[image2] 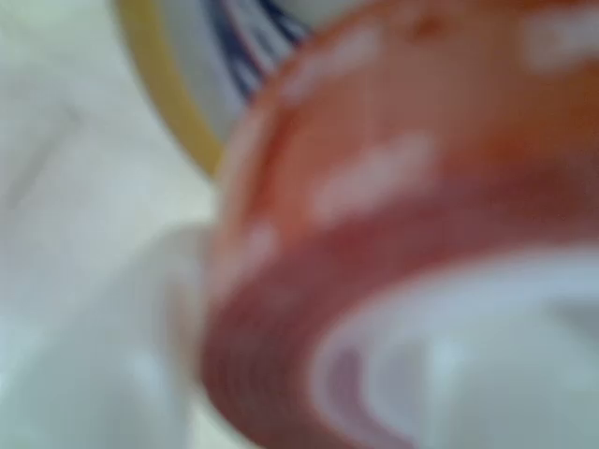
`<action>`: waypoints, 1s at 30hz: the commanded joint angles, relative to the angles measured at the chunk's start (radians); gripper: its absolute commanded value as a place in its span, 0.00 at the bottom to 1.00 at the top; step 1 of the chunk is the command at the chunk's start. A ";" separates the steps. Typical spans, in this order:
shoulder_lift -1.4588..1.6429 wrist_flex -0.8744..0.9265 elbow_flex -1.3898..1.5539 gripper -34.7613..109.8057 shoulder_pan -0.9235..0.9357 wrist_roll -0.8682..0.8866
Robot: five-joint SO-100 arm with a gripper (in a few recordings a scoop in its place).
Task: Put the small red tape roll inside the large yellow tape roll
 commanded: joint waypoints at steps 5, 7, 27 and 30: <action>0.021 -0.130 0.038 0.24 -0.021 0.005; 0.008 -0.141 0.038 0.24 -0.028 0.005; 0.011 -0.140 0.046 0.38 -0.054 0.015; 0.038 -0.150 0.044 0.38 -0.025 0.015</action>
